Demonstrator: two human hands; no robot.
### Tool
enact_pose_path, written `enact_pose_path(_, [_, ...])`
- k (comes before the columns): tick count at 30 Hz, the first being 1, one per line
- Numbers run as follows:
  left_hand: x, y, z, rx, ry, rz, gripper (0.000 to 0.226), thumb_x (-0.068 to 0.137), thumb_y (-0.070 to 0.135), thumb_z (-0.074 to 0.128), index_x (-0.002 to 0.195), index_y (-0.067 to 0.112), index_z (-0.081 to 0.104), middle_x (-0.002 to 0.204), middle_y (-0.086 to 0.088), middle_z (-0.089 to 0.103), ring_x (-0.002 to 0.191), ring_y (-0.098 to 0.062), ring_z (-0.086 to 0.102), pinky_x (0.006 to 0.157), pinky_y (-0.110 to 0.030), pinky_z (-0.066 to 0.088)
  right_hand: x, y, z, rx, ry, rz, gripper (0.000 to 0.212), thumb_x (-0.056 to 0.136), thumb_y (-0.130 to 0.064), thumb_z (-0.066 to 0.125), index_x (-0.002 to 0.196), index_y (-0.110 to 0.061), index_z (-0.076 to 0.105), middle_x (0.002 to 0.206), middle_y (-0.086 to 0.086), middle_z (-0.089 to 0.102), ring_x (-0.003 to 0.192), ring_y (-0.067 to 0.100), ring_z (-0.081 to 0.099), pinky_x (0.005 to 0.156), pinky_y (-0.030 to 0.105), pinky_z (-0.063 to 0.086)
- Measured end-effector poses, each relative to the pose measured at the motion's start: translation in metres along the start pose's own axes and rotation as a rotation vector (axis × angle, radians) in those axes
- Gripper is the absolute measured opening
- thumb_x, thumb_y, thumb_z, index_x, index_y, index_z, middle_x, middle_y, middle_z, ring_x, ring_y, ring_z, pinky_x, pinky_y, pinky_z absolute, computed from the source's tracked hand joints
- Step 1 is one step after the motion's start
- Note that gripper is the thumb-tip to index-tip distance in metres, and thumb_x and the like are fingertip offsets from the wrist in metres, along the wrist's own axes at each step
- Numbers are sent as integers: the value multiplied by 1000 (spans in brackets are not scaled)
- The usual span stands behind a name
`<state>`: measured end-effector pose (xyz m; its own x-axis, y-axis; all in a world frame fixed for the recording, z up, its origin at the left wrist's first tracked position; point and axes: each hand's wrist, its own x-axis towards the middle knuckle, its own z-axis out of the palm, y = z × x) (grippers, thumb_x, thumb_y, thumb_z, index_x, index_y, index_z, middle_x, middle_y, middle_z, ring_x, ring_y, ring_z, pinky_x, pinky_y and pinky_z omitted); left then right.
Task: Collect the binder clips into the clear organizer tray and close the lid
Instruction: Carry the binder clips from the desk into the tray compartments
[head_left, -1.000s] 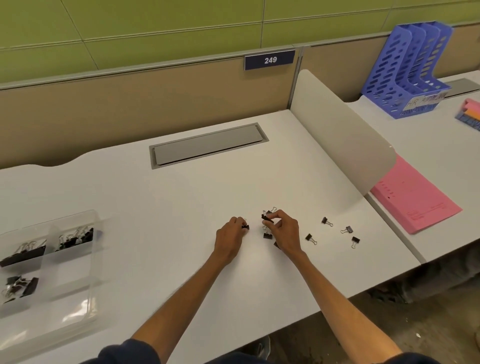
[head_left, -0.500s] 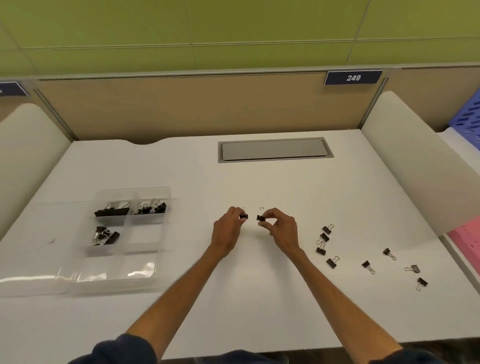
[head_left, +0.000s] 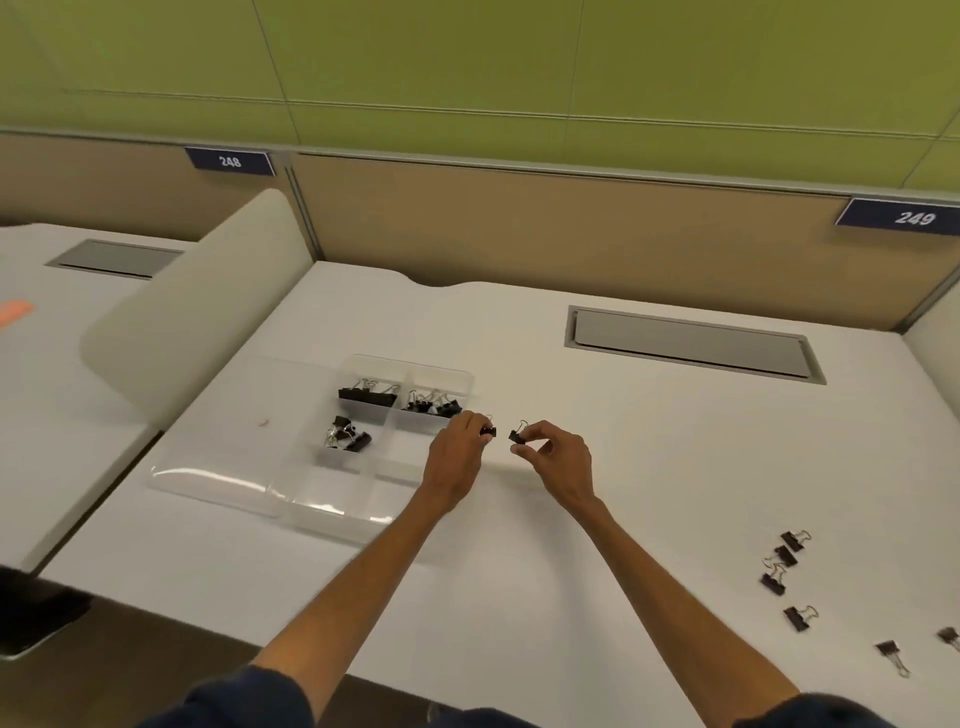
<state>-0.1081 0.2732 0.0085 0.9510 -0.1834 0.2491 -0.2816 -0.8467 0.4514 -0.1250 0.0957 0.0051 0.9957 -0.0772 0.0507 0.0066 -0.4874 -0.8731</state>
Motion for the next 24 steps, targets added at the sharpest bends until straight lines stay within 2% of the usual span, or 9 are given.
enact_pose_path(5, [-11,-38,-25,33,72,-22,16,95,16,54,106,9,63,105,-6,63,99,-26,58,74,-45,50,9,-21,35,-17,-45,-78,13,75,-41,77,81,-34,68,87,-27,69,76,1,65,75,26,50])
enact_pose_path(10, [-20,-75,-39,97,70,-57,13,94,15,54,103,13,62,105,0,63,103,-23,57,77,-42,48,16,-31,70,-78,-57,-214,14,79,-40,76,87,-31,69,87,-26,67,96,-2,53,81,26,42])
enact_pose_path(14, [-25,-99,-47,164,57,-77,11,93,15,57,102,15,64,101,0,65,98,-23,57,76,-40,47,21,-37,96,-120,-67,-266,12,79,-36,76,88,-30,70,86,-32,61,97,0,48,88,35,40])
enact_pose_path(17, [-28,-113,-54,212,49,-72,12,92,13,57,100,17,64,100,1,65,98,-23,56,76,-38,46,22,-41,113,-171,-85,-290,12,79,-36,75,87,-30,69,87,-30,61,98,-1,47,87,33,35])
enact_pose_path(24, [-38,-135,-60,156,59,-96,15,95,18,55,103,15,67,103,-2,65,105,-21,53,87,-35,44,26,-44,143,-286,-106,-310,10,82,-37,71,88,-30,68,95,-24,65,107,9,46,88,35,29])
